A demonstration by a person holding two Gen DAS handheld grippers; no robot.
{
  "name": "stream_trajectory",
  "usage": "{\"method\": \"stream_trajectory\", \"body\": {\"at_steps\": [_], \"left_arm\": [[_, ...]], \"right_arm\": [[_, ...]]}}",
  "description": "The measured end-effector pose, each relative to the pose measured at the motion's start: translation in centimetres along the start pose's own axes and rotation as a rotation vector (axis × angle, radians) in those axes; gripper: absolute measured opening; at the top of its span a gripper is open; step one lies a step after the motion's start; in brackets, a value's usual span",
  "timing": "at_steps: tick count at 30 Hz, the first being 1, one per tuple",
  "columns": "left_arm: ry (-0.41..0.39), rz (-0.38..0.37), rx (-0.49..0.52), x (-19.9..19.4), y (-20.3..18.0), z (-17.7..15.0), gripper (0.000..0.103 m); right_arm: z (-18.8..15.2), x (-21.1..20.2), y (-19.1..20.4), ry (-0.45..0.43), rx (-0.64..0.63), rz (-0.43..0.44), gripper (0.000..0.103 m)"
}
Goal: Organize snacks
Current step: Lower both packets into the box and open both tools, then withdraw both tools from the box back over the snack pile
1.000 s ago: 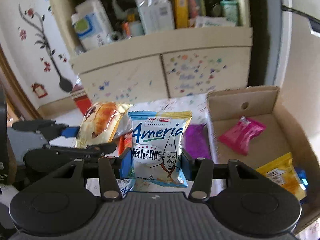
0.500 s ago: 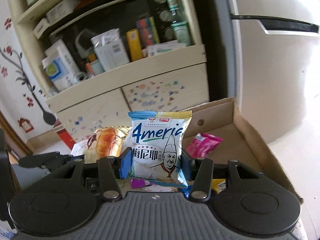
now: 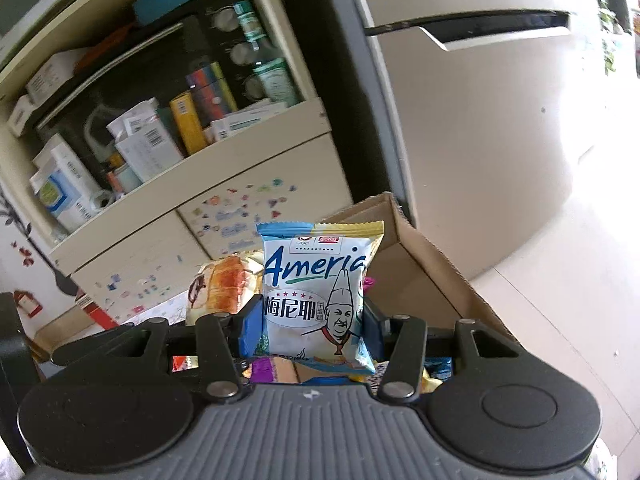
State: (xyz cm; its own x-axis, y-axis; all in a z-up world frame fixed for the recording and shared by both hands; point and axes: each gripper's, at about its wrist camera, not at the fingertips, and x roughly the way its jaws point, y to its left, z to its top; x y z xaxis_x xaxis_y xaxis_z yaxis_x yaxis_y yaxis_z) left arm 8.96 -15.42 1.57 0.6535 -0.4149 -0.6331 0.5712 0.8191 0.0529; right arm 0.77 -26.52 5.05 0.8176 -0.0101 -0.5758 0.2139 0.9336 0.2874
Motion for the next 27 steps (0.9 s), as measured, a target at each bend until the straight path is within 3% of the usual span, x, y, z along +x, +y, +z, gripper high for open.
{"method": "stream_trajectory", "body": {"at_steps": [8, 12, 14, 16, 27], "left_arm": [[0.022, -0.025, 0.033, 2.2, -1.8, 0.3, 0.055], [0.02, -0.039, 0.042, 2.8, -2.2, 0.3, 0.057], [0.019, -0.039, 0.047, 2.8, -2.5, 0.3, 0.07], [0.004, -0.028, 0.048, 2.4, -2.5, 0.3, 0.082], [0.009, 0.0, -0.027, 0.0, 0.2, 0.5, 0.088]], "right_arm": [[0.3, 0.4, -1.2, 0.016, 0.074, -0.021, 0.057], [0.3, 1.2, -2.0, 0.029, 0.122, -0.074, 0.057], [0.2, 1.4, -2.5, 0.028, 0.153, -0.102, 0.06], [0.2, 1.4, -3.0, 0.025, 0.183, -0.119, 0.07], [0.0, 1.2, -2.6, 0.009, 0.151, -0.089, 0.078]]}}
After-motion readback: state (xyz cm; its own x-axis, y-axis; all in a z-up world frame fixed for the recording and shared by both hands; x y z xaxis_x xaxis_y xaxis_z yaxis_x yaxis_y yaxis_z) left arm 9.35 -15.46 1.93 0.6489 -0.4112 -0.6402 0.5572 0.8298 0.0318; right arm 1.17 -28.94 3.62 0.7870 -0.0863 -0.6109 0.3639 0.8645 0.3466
